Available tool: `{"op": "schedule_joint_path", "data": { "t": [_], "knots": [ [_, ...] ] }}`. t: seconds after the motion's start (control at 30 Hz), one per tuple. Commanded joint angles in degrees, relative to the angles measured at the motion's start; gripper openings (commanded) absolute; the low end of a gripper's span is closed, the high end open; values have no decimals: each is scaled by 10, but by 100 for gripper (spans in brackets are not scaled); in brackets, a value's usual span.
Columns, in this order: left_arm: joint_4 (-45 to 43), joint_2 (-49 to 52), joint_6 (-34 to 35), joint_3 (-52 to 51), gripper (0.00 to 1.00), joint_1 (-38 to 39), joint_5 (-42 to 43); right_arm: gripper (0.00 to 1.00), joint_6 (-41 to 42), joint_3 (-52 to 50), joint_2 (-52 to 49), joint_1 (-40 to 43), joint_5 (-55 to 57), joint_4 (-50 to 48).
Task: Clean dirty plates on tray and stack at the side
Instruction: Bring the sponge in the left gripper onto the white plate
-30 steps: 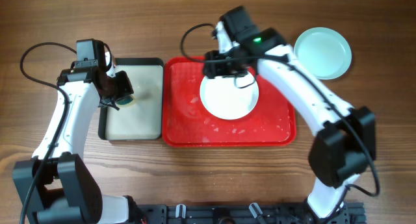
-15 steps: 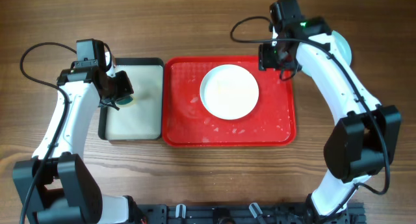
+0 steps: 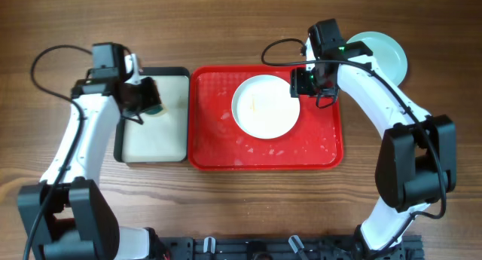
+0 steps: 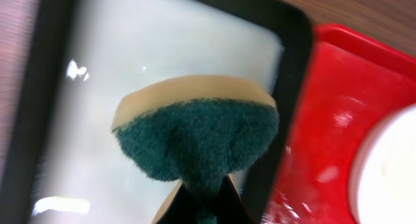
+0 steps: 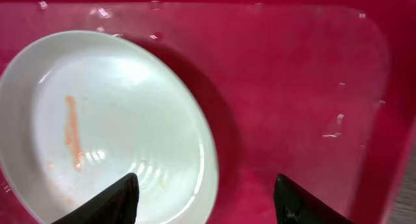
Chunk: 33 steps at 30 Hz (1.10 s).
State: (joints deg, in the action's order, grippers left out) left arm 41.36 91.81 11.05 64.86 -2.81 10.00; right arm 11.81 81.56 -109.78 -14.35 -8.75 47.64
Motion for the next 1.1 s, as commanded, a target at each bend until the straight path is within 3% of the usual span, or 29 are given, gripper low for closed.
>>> {"op": "schedule_joint_path", "data": {
  "t": [0.0,0.3,0.47,0.57,0.7,0.9,1.07],
  "knots": [
    [-13,-10,32,-2,4,63,5,67,-22,-5,0,-3,-47,-2],
    [-57,-10,105,-2,4,155,-5,68,-29,-15,-7,-3,-46,-9],
    [-71,-10,107,-2,4,182,-5,66,-29,-26,-7,-3,-46,-16],
    [-76,-10,107,-2,4,192,-5,62,-28,-43,-7,-3,-46,-34],
    [-87,-7,107,-2,4,206,-5,47,-19,-70,-7,-3,-47,-69],
    [-99,-3,107,-2,4,218,-5,43,-8,-103,-7,-3,-27,-105],
    [-99,-2,106,-2,4,220,-5,26,7,-108,-7,-3,-27,-111]
  ]
}}
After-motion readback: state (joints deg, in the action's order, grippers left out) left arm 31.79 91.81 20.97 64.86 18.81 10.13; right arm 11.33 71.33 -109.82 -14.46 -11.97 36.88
